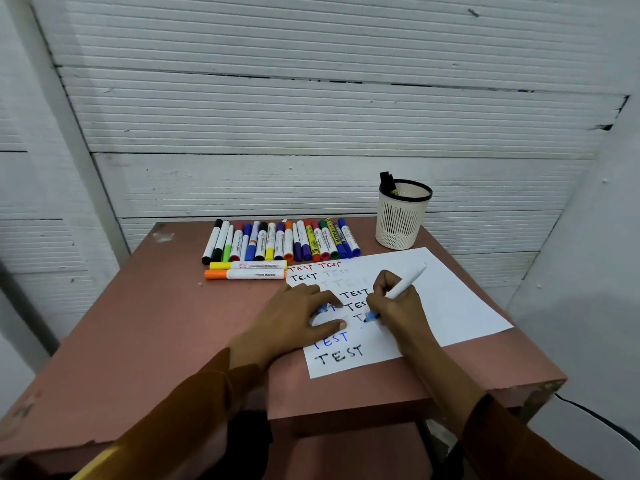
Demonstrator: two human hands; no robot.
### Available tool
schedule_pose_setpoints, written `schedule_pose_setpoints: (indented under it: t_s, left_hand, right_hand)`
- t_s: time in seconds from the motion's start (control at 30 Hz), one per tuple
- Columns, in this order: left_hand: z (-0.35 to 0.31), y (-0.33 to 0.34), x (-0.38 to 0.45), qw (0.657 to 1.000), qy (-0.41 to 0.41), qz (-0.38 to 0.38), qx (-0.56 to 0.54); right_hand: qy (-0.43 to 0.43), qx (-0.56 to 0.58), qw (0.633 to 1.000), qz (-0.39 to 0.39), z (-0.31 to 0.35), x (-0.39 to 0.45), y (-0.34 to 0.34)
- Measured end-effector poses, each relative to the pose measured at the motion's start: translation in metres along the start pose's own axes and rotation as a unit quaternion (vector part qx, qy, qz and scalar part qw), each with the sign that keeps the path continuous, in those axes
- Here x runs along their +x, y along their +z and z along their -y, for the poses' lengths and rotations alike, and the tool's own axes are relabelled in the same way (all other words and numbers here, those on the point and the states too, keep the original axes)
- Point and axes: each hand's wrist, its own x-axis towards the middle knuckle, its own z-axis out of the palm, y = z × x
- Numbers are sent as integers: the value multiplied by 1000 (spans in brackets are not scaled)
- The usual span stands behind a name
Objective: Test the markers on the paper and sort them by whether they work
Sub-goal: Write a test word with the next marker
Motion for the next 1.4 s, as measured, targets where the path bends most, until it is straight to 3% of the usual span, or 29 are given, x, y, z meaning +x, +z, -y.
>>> schedule_pose_setpoints:
  t_s: [0.67,0.9,1.13,1.4]
  left_hand:
    - [1,2,2,1000,-1,-10,-15]
    - [1,2,1,1000,-1,-8,-15]
    - [1,2,2,1000,-5,-4,-18]
    - [2,1,1,1000,1,-2,-15]
  right_hand:
    - [-90,-110,990,24,-6,-4,5]
    - [-77,-113,990,-22,-4,-3,4]
    - [-77,-106,991,19,-1,-6,5]
    - [-22,-75,996,-36,1,-2,4]
